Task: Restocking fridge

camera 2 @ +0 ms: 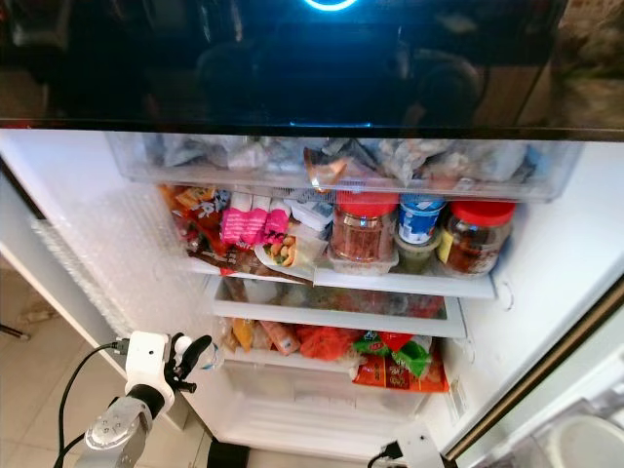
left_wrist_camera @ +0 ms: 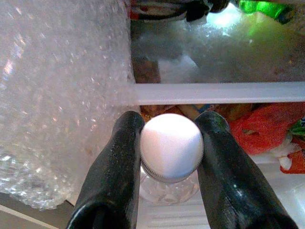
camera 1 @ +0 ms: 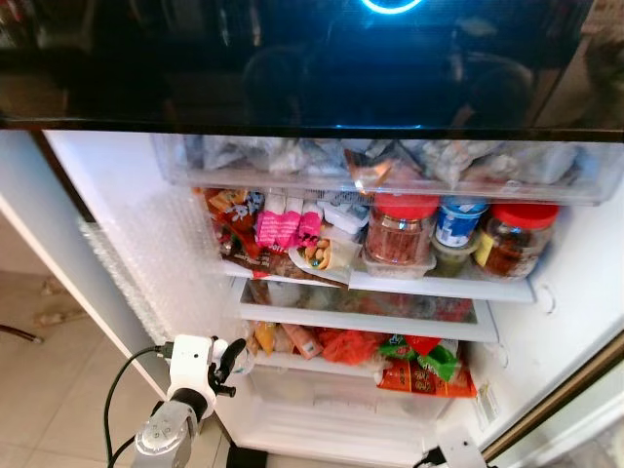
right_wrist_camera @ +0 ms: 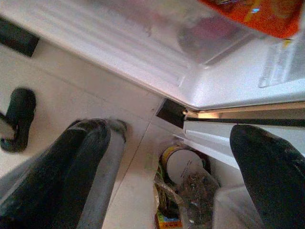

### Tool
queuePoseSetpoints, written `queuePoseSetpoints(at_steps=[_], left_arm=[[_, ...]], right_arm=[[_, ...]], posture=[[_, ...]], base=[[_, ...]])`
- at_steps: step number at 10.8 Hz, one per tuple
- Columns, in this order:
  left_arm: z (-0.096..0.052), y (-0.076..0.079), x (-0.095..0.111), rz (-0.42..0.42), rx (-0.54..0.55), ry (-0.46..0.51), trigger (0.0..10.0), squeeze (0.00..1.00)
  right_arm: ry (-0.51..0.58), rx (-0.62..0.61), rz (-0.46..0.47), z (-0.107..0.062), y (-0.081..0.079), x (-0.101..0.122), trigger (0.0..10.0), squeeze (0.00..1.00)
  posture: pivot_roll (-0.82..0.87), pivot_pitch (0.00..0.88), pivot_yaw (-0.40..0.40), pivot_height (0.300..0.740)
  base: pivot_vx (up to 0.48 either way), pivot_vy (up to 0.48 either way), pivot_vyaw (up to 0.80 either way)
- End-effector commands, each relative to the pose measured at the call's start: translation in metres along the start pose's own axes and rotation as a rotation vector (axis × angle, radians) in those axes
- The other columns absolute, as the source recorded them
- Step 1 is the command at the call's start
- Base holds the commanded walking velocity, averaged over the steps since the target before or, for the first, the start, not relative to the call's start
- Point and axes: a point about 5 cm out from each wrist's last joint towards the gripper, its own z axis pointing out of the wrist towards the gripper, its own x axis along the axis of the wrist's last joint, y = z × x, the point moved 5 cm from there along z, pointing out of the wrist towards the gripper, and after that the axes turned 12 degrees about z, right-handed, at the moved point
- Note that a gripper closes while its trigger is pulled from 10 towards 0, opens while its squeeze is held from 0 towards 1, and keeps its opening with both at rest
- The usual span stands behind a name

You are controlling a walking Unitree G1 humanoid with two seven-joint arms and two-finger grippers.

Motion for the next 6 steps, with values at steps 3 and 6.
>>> queuePoseSetpoints(at_steps=[3,6], left_arm=[[0.0001,-0.0011,-0.0003,0.007,-0.008,-0.005,10.0,0.00],[0.0015,0.0000,0.0049,0.034,-0.017,0.011,10.0,0.00]], right_arm=[[-0.033,0.007,-0.043,-0.0005,-0.0004,-0.0067,10.0,0.00],[-0.031,0.010,-0.031,-0.0005,-0.0009,-0.0065,10.0,0.00]], posture=[[-0.01,0.000,0.020,0.663],[-0.01,0.000,0.017,0.663]], base=[[0.000,0.000,0.00],[0.000,0.000,0.00]])
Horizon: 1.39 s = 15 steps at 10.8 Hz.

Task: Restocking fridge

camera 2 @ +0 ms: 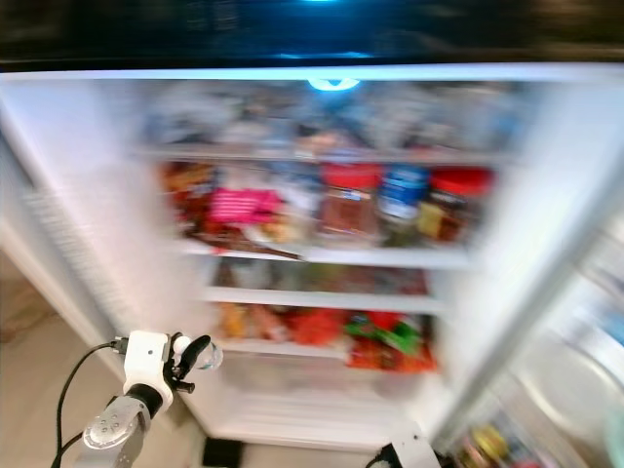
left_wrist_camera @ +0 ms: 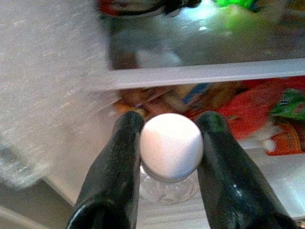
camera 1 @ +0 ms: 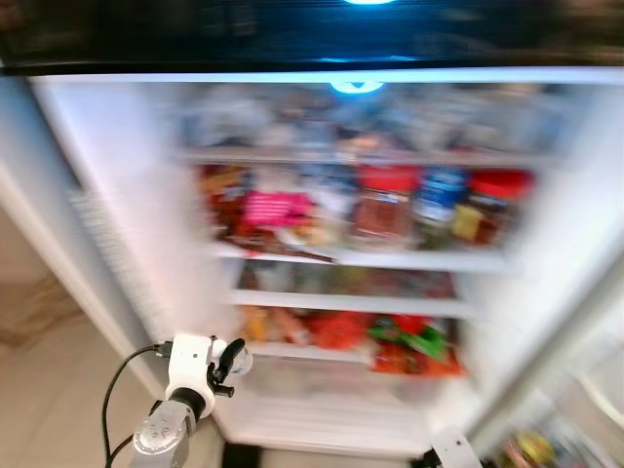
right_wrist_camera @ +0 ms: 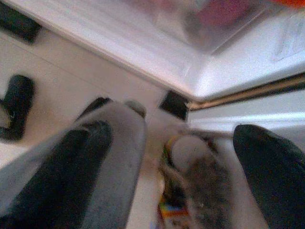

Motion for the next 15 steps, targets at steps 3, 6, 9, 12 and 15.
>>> queuePoseSetpoints(at_steps=[3,6,9,12,15], left_arm=[[0.005,-0.001,0.016,0.120,-0.039,0.045,10.0,0.00],[0.013,0.003,0.032,0.275,-0.099,0.093,10.0,0.00],[0.020,0.022,0.043,0.460,-0.211,0.154,10.0,0.00],[0.023,0.021,0.048,0.304,-0.163,0.163,10.0,0.00],[0.023,0.021,0.047,0.253,-0.150,0.161,10.0,0.00]], right_arm=[[-0.013,-0.012,0.009,0.000,0.004,-0.001,10.0,0.00],[-0.015,-0.008,0.011,0.000,0.003,0.000,10.0,0.00],[-0.016,-0.008,0.014,0.000,0.004,0.000,10.0,0.00],[-0.013,-0.013,0.019,0.000,0.005,0.000,10.0,0.00],[-0.013,-0.011,0.031,0.000,0.004,0.000,10.0,0.00]], posture=[[-0.01,0.000,0.017,0.663],[-0.01,0.000,0.016,0.663],[-0.02,0.000,0.019,0.663],[-0.02,0.000,0.016,0.663],[-0.02,0.000,0.015,0.663]], base=[[0.000,0.000,0.00],[0.000,0.000,0.00],[0.000,0.000,0.00],[0.000,0.000,0.00],[0.169,0.000,0.00]])
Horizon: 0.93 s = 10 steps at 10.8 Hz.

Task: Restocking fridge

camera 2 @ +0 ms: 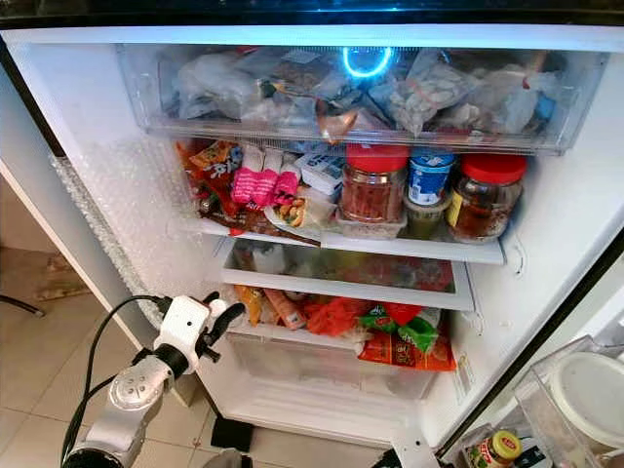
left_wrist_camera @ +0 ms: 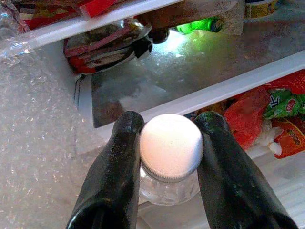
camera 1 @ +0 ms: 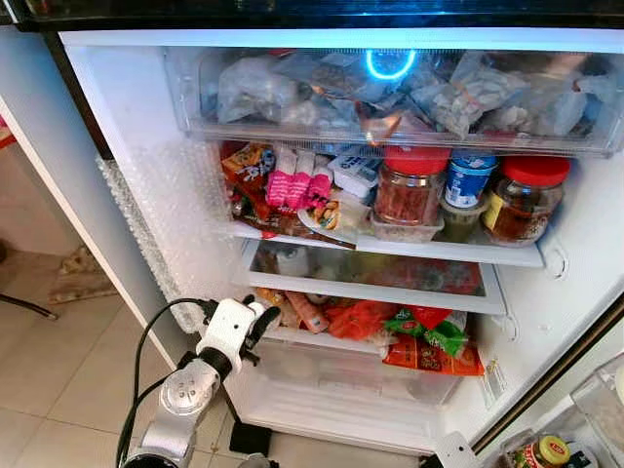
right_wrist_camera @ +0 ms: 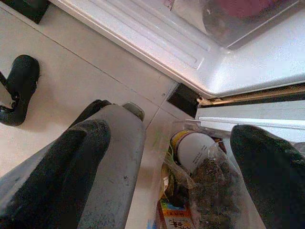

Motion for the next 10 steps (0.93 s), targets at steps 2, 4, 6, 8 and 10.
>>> queuePoseSetpoints(at_steps=[2,4,6,8,10], left_arm=[[-0.0002,-0.0021,-0.0026,-0.022,-0.003,-0.015,10.0,0.00],[0.0003,-0.0008,-0.0029,-0.027,-0.010,-0.018,10.0,0.00],[0.0002,0.0018,-0.0030,-0.034,-0.022,-0.019,10.0,0.00],[0.0004,0.0034,-0.0028,-0.035,-0.033,-0.019,10.0,0.00],[-0.0002,0.0075,-0.0003,-0.002,-0.073,-0.011,10.0,0.00]], right_arm=[[-0.002,0.006,0.013,0.0002,-0.0011,0.0000,10.0,0.00],[-0.001,0.003,0.009,0.0002,-0.0007,0.0004,10.0,0.00],[0.000,0.004,0.012,0.0001,-0.0006,0.0005,10.0,0.00],[-0.004,0.005,0.008,0.0001,-0.0004,0.0000,10.0,0.00],[-0.004,0.006,0.005,0.0002,-0.0006,0.0003,10.0,0.00]], posture=[[-0.02,0.000,0.015,0.663],[-0.01,0.000,0.015,0.663],[-0.02,0.000,0.014,0.663],[-0.01,0.000,0.013,0.663],[-0.01,0.000,0.012,0.663]], base=[[0.309,0.000,-0.23],[0.326,0.000,0.00],[0.352,0.000,0.00],[0.360,0.000,0.00],[0.144,0.000,0.00]])
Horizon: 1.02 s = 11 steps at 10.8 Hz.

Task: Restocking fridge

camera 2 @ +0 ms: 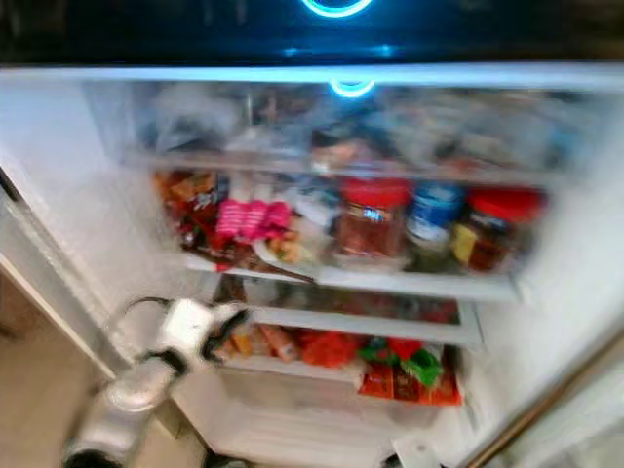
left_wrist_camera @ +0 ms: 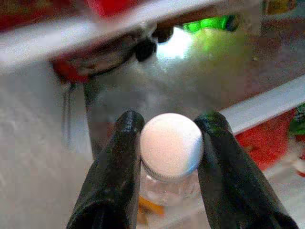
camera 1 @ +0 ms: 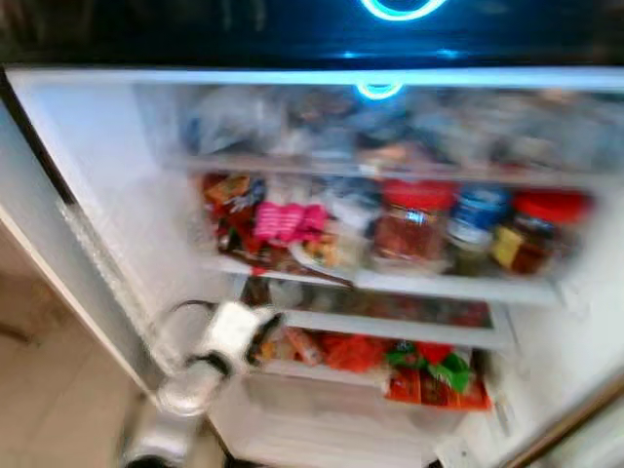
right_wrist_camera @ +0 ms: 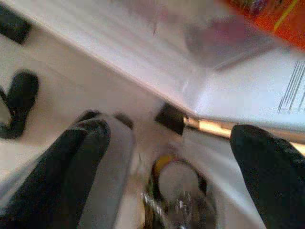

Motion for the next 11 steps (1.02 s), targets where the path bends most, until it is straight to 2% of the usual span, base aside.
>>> queuePoseSetpoints(at_steps=[1,2,3,4,5,6,8,9,10,11], left_arm=[[0.005,0.010,0.007,0.026,-0.052,0.010,10.0,0.00],[0.005,0.010,0.009,0.075,-0.076,0.015,10.0,0.00],[0.008,0.004,0.016,0.219,-0.093,0.033,10.0,0.00],[0.010,0.003,0.019,0.286,-0.124,0.047,10.0,0.00],[0.010,0.003,0.019,0.389,-0.175,0.043,10.0,0.00],[0.010,0.003,0.018,0.537,-0.213,0.034,10.0,0.00],[0.008,0.002,0.009,0.739,-0.245,0.016,10.0,0.00],[0.009,-0.001,0.008,0.870,-0.229,0.029,10.0,0.00],[0.010,-0.002,0.008,0.897,-0.218,0.035,10.0,0.00],[0.012,-0.008,0.005,0.952,-0.157,0.036,10.0,0.00]], right_arm=[[-0.017,-0.003,0.011,-0.001,0.001,-0.007,10.0,0.00],[-0.018,-0.001,0.009,-0.001,0.000,-0.007,10.0,0.00],[-0.019,0.003,0.009,-0.001,0.000,-0.007,10.0,0.00],[-0.020,0.004,0.008,-0.001,-0.001,-0.007,10.0,0.00],[-0.020,0.006,0.009,-0.001,-0.001,-0.007,10.0,0.00],[-0.021,0.005,0.013,-0.001,-0.001,-0.008,10.0,0.00],[-0.024,0.006,0.022,-0.001,-0.002,-0.010,10.0,0.00],[-0.023,0.004,0.025,-0.001,-0.002,-0.011,10.0,0.00],[-0.023,0.004,0.026,-0.001,-0.001,-0.011,10.0,0.00],[-0.019,0.002,0.030,-0.002,-0.001,-0.012,10.0,0.00]], posture=[[-0.01,0.000,0.012,0.663],[-0.01,0.000,0.012,0.663],[0.00,0.000,0.011,0.663],[0.00,0.000,0.011,0.663],[-0.01,0.000,0.016,0.663],[-0.01,0.000,0.020,0.663],[-0.03,0.000,0.027,0.663],[-0.03,0.000,0.028,0.663],[-0.03,0.000,0.027,0.663],[-0.04,0.000,0.030,0.663]], base=[[0.000,0.000,0.00],[0.000,0.000,0.00],[0.000,0.000,0.00],[0.000,0.000,0.00],[0.000,0.000,0.00],[0.000,0.000,0.00],[0.000,0.000,0.00],[0.000,0.000,0.00],[0.000,0.000,0.00],[0.000,0.000,0.00]])
